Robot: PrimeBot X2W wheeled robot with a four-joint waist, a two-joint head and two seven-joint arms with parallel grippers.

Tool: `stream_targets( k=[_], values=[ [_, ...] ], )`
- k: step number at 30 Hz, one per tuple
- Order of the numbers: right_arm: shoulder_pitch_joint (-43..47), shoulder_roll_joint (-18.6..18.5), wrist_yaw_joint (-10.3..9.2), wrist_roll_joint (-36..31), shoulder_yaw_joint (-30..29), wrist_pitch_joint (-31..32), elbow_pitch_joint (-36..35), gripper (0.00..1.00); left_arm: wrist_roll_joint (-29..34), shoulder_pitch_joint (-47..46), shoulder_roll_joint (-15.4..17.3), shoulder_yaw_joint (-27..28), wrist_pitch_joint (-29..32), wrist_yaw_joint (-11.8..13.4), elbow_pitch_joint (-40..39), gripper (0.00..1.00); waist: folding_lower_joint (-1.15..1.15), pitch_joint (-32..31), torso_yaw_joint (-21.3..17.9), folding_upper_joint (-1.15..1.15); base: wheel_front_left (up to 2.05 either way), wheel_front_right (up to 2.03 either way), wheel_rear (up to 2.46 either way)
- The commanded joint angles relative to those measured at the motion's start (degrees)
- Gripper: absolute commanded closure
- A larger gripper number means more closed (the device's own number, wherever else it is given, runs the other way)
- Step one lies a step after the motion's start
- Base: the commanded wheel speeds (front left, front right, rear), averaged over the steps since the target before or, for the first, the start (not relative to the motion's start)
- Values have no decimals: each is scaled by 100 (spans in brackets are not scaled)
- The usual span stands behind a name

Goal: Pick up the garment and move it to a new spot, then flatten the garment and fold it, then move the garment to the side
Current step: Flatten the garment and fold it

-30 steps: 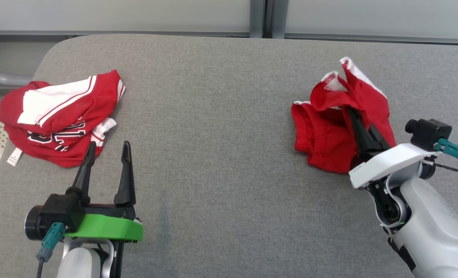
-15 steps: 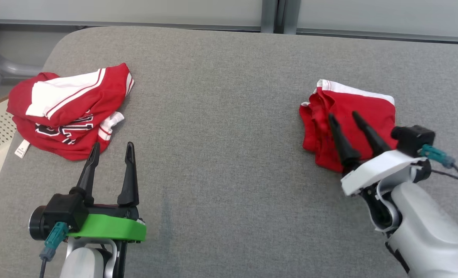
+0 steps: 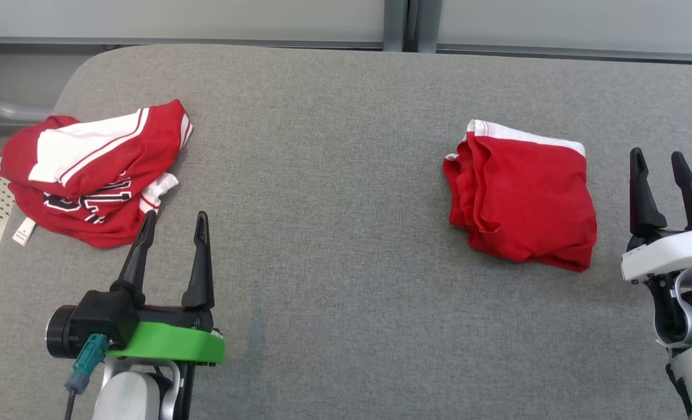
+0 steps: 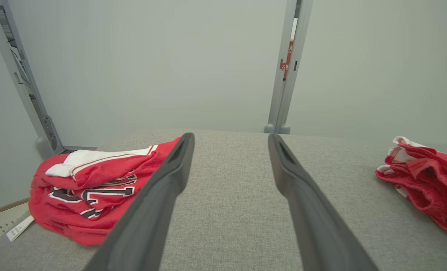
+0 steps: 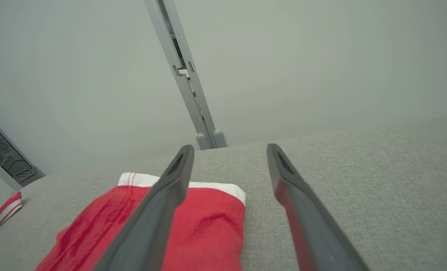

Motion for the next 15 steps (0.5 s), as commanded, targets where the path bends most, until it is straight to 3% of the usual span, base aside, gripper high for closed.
stream_targets(
  k=[1,9,15],
  values=[
    [44,-25,3,-178,-8,-15,116,100,8,-89,8,-16,5,-13,-23,0,0,39,17,0,0,0,0],
    [-262,131,3,-785,451,-15,832,100,-46,-210,8,-109,5,-22,24,0,0,149,166,0,0,0,0],
    [-491,513,3,-1057,1048,-16,1293,100,-94,-251,8,-228,5,-24,47,0,0,214,315,0,0,0,0]
  ],
)
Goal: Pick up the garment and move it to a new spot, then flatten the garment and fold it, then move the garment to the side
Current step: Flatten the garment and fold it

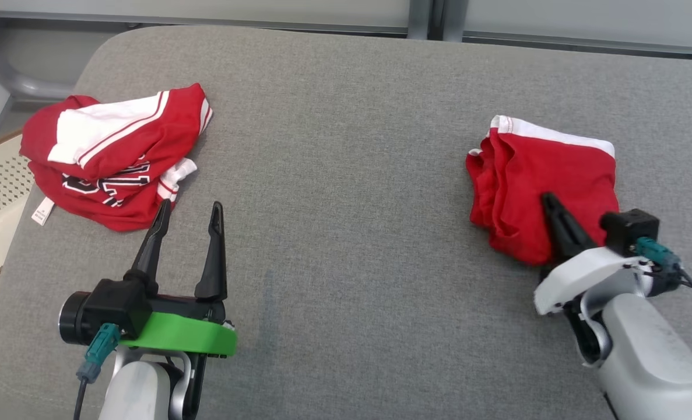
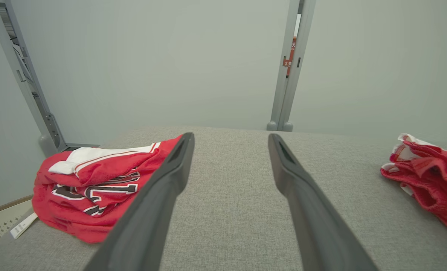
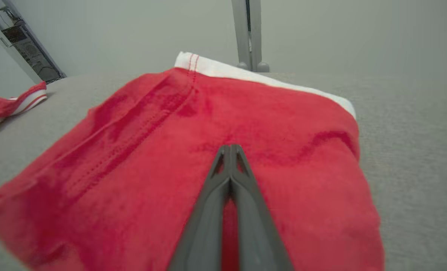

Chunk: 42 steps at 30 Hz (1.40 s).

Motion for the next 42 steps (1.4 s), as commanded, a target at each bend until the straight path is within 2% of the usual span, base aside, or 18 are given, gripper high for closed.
stream_targets(
  k=[1,5,9,12,23,24,25,26,33,42],
  values=[
    [-105,104,3,-39,107,-16,74,100,-67,-82,8,-35,5,-16,10,0,0,43,61,0,0,0,0],
    [-195,497,3,-106,517,-17,198,100,-113,-108,8,-91,5,25,16,0,0,83,114,0,0,0,0],
    [-281,688,3,-103,826,-17,228,100,-106,-127,8,-130,5,58,36,0,0,102,126,0,0,0,0],
    [-345,759,3,-56,793,-17,104,100,-84,-111,8,-119,5,57,48,0,0,90,67,0,0,0,0],
    [100,380,3,-132,14,-18,-1145,100,68,30,9,131,6,39,90,0,0,-243,-606,0,0,0,0],
    [157,338,3,-160,-66,-17,-1210,79,92,39,9,153,5,33,95,0,0,-269,-666,0,0,0,0],
    [221,300,3,-181,-165,-18,-1292,51,113,45,9,178,5,26,102,0,0,-302,-738,0,0,0,0],
    [281,272,3,-201,-225,-17,-1346,0,133,56,9,204,5,20,108,0,0,-331,-796,0,0,0,0],
    [732,94,3,-255,-509,-18,-1713,0,255,181,11,406,5,5,136,0,0,-580,-1168,0,0,0,0],
    [1551,128,3,-366,-819,-17,-2188,0,307,443,12,609,5,39,193,0,0,-947,-1298,0,0,0,0]
  ],
)
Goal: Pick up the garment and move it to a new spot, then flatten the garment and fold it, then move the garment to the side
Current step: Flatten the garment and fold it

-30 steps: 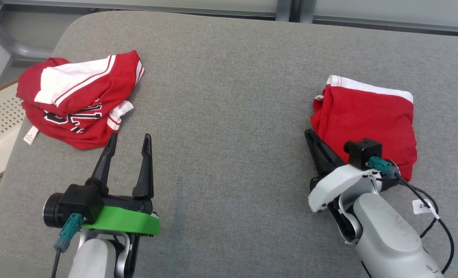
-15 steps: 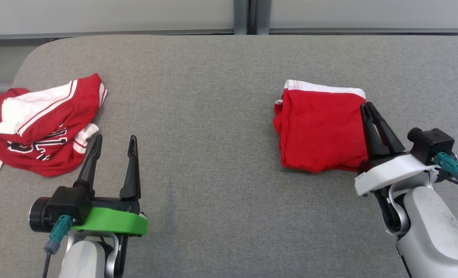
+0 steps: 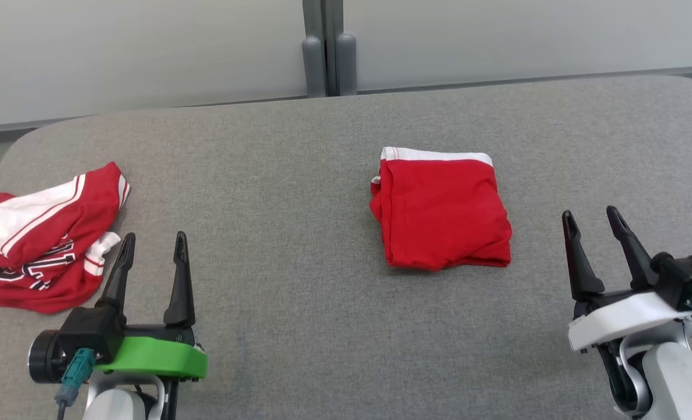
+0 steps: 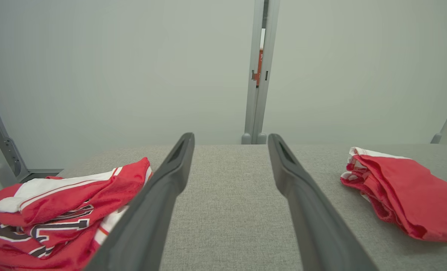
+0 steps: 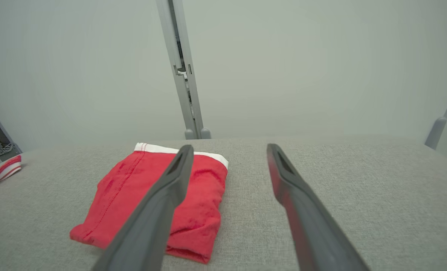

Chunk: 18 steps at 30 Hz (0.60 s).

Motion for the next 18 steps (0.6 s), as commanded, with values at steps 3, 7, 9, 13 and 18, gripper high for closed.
stream_targets(
  k=[3,7,9,13,18],
  values=[
    [331,63,3,-128,-139,-16,-189,0,70,193,16,105,5,41,31,0,0,-256,-63,0,0,0,0],
    [614,150,3,-210,-256,-16,-357,0,110,344,16,215,5,32,40,0,0,-393,-49,0,0,0,0],
    [742,202,3,-234,-307,-16,-431,0,125,422,35,250,5,23,76,0,0,-451,-40,0,0,0,0],
    [917,279,3,-270,-346,-16,-540,0,129,535,89,278,5,1,81,0,0,-510,-34,0,0,0,0],
    [1050,323,3,-302,-348,-16,-643,0,130,631,166,268,5,-5,71,0,0,-562,-30,0,0,0,0]
  ],
)
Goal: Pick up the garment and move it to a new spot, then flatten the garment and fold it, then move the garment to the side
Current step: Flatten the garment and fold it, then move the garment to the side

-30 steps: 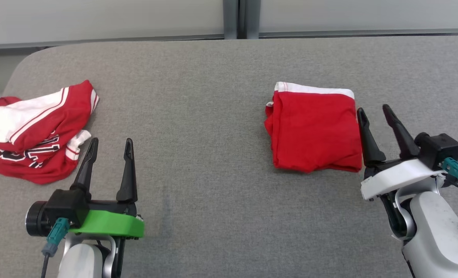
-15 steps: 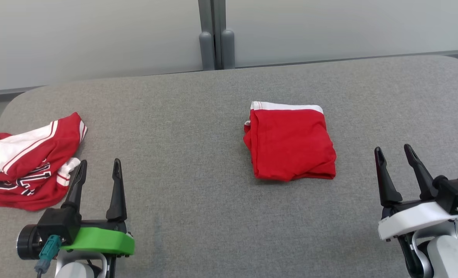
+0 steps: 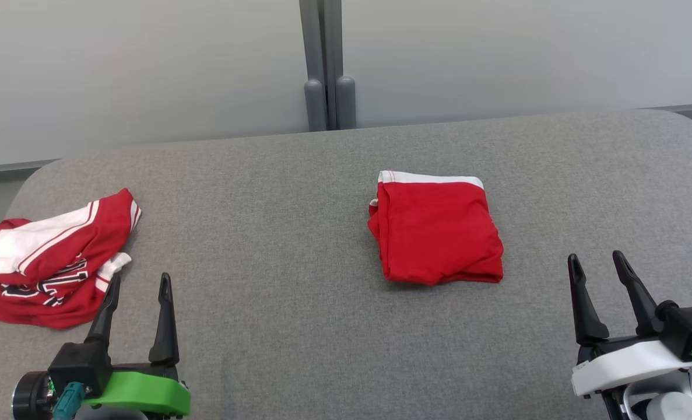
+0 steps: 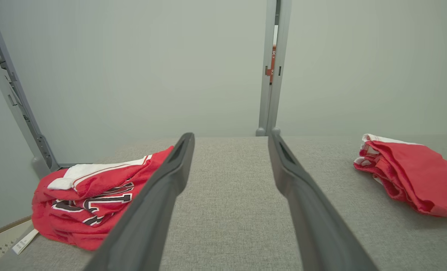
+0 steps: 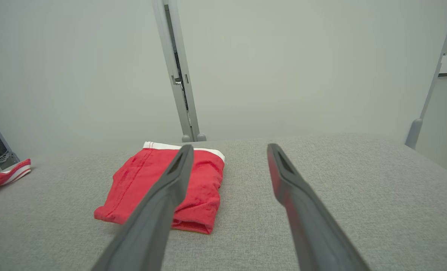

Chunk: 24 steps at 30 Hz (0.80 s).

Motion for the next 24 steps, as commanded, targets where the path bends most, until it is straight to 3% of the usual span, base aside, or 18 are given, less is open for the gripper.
stream_targets(
  k=[1,24],
  values=[
    [78,18,3,-28,-5,-16,-46,0,-1,86,43,23,5,-5,1,0,0,-17,4,0,0,0,0],
    [106,110,3,-55,28,104,-34,0,4,36,144,-139,5,-20,113,0,0,-75,100,0,0,0,0]
  ],
)
